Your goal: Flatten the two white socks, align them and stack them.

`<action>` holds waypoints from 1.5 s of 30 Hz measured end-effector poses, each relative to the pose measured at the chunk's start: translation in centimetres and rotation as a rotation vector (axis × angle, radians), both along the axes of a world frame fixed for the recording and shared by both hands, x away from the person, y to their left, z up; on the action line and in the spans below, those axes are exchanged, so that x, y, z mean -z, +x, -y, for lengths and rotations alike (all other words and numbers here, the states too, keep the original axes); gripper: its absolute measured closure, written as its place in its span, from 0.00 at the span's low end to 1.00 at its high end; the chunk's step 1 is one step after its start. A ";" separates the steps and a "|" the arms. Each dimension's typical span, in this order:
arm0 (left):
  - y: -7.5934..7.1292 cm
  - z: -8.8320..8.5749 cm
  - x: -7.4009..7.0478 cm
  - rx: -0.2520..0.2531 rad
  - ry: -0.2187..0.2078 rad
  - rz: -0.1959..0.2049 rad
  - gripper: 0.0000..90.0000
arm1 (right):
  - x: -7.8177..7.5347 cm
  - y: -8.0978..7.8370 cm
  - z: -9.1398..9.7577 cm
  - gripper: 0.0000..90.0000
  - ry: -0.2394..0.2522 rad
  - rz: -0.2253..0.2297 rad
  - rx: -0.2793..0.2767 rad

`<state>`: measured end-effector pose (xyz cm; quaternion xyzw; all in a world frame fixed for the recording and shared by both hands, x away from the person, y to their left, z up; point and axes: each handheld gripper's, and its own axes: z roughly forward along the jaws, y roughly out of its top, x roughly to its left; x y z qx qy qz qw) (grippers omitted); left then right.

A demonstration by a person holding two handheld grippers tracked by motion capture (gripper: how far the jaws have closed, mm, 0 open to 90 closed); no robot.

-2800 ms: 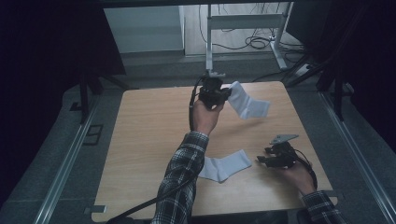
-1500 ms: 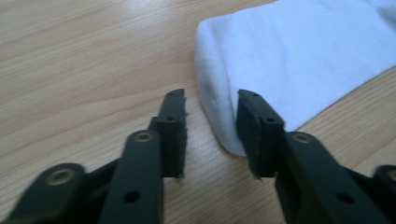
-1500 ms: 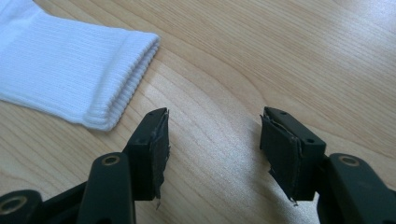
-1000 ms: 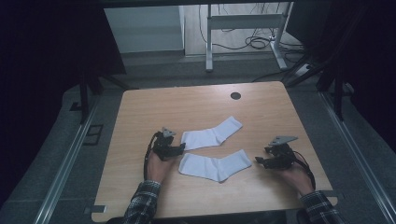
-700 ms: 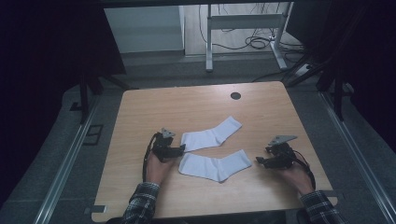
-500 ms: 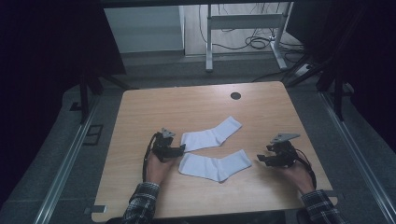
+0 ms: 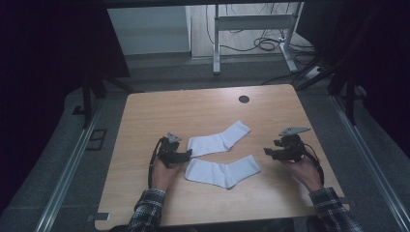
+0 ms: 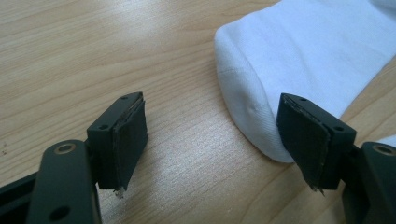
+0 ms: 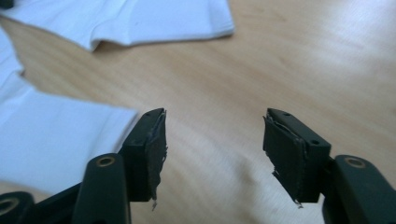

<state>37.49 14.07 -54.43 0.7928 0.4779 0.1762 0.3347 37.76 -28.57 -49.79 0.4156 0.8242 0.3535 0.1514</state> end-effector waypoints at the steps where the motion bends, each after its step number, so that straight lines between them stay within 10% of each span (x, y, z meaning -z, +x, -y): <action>1: 0.0 0.0 0.0 0.000 0.000 0.000 0.28 | -0.1 0.4 -0.1 0.46 -0.001 -0.002 0.000; 21: 0.0 0.0 0.0 0.001 0.003 -0.001 0.28 | -0.4 7.4 -3.1 0.66 0.033 -0.073 -0.010; 45: 0.0 0.0 0.0 0.000 0.001 -0.001 0.29 | 3.1 10.3 -7.5 0.73 -0.084 -0.008 -0.054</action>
